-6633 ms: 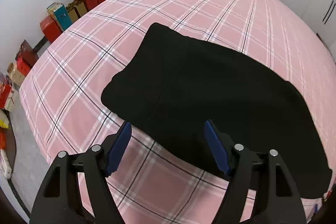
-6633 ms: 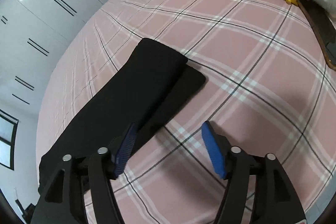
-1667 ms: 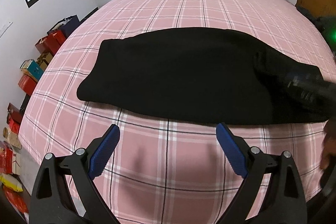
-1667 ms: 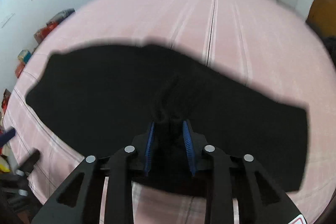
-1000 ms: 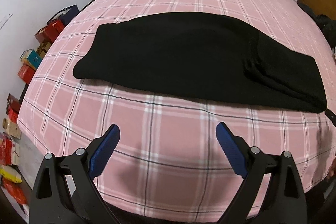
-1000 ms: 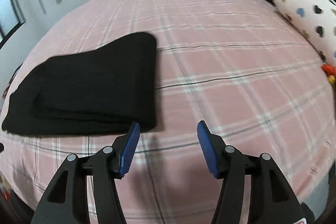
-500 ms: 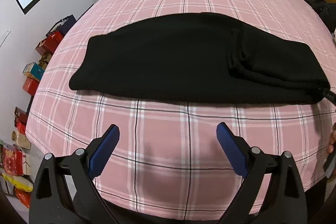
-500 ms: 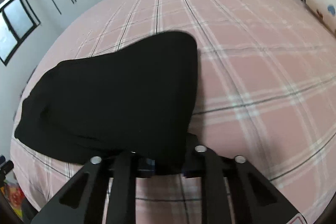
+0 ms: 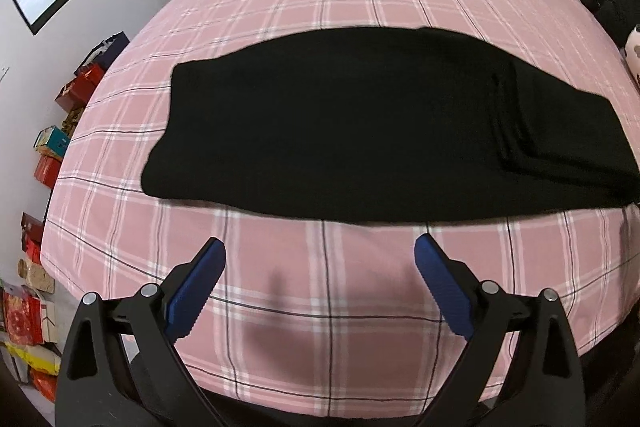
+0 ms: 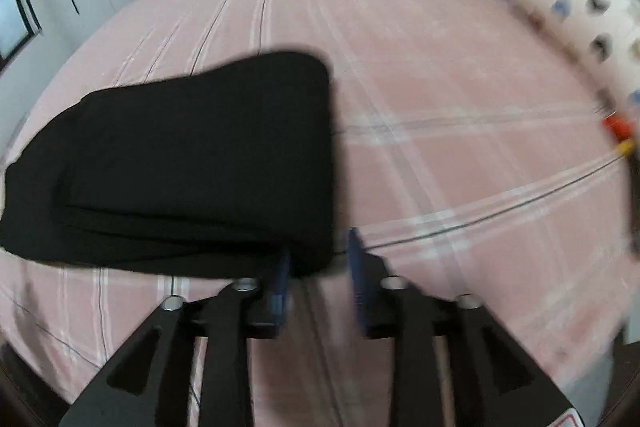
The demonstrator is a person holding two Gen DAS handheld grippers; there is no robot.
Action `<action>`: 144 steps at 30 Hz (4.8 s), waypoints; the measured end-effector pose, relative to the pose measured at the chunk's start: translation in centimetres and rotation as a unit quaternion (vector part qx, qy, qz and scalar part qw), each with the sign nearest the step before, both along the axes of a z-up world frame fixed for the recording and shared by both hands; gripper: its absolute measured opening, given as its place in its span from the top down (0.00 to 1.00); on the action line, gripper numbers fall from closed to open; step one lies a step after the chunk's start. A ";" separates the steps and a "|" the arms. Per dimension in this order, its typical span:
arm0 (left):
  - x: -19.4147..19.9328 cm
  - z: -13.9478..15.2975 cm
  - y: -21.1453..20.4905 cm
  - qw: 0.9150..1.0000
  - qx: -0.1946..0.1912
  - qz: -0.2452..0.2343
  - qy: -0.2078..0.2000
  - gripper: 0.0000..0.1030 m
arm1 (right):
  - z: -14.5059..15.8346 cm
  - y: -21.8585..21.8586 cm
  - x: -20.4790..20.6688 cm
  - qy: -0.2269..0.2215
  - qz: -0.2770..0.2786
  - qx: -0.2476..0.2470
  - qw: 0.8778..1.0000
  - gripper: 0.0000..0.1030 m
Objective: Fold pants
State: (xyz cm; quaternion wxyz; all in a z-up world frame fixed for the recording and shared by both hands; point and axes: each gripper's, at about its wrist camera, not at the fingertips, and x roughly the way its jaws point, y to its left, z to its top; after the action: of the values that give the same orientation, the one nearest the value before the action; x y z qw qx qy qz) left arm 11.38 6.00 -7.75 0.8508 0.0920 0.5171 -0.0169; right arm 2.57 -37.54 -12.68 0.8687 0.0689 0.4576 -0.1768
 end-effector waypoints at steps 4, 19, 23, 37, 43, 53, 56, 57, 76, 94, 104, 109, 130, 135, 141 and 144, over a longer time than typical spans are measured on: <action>0.2 -0.4 -0.1 1.000 -0.012 0.002 0.002 0.09 | 3.7 4.9 0.6 -0.043 0.087 -0.004 0.995 0.56; 0.5 -0.5 4.1 0.998 -0.058 0.037 0.014 0.09 | -2.0 20.5 12.6 0.025 0.278 0.005 0.960 0.53; 0.8 -1.1 4.7 0.997 -0.066 0.041 0.018 0.09 | 0.4 17.9 13.6 -0.005 0.209 0.076 0.975 0.87; 1.4 -1.5 5.2 0.997 -0.061 0.044 0.023 0.09 | -0.7 23.0 15.1 0.019 0.266 0.090 0.960 0.55; 1.7 -2.0 6.5 0.996 -0.059 0.058 0.026 0.09 | 3.7 17.5 14.7 -0.045 0.193 0.156 0.968 0.84; 1.9 -1.8 6.5 0.996 -0.057 0.065 0.026 0.09 | -1.6 20.3 18.4 0.035 0.206 0.165 0.964 0.89; 2.0 -1.6 7.0 0.996 -0.059 0.069 0.022 0.09 | -0.1 19.2 18.5 -0.010 0.186 0.201 0.962 0.89; 2.1 -1.7 7.3 0.995 -0.063 0.074 0.021 0.09 | -0.9 19.6 19.0 0.009 0.188 0.181 0.965 0.88; 8.5 -5.9 22.2 0.865 -0.429 0.253 0.062 0.83 | 2.2 7.1 6.4 -0.032 0.028 0.146 0.988 0.40; 7.2 -5.3 23.7 0.860 -0.430 0.273 0.023 0.41 | 0.8 6.1 5.5 -0.004 0.021 0.112 0.993 0.33; 5.5 -7.5 24.3 0.801 -0.461 0.382 -0.003 0.13 | -0.7 1.5 5.9 -0.019 -0.050 0.200 0.978 0.25; 8.2 -7.6 23.9 0.810 -0.451 0.376 0.002 0.05 | -2.3 0.2 7.1 -0.028 -0.079 0.259 0.962 0.17; 6.5 -4.3 22.3 0.856 -0.419 0.288 0.092 0.86 | -1.5 -3.9 2.7 0.049 -0.069 0.308 0.948 0.74; 5.3 -4.8 22.4 0.850 -0.424 0.300 0.082 0.84 | 3.7 1.5 1.6 -0.005 -0.063 0.139 0.988 0.50; 5.8 -3.1 20.7 0.879 -0.377 0.283 0.073 0.83 | 7.3 13.3 5.9 -0.032 0.086 -0.013 0.996 0.30; 5.8 -3.6 20.5 0.879 -0.374 0.286 0.077 0.81 | 9.2 14.7 6.0 -0.067 0.043 -0.081 0.994 0.33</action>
State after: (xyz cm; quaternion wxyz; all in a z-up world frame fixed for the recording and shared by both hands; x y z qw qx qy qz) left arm 17.16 26.53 -11.37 0.7474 -0.3866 0.5396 0.0283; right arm 8.57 -22.88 -3.53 0.9070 -0.0094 0.3849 -0.1704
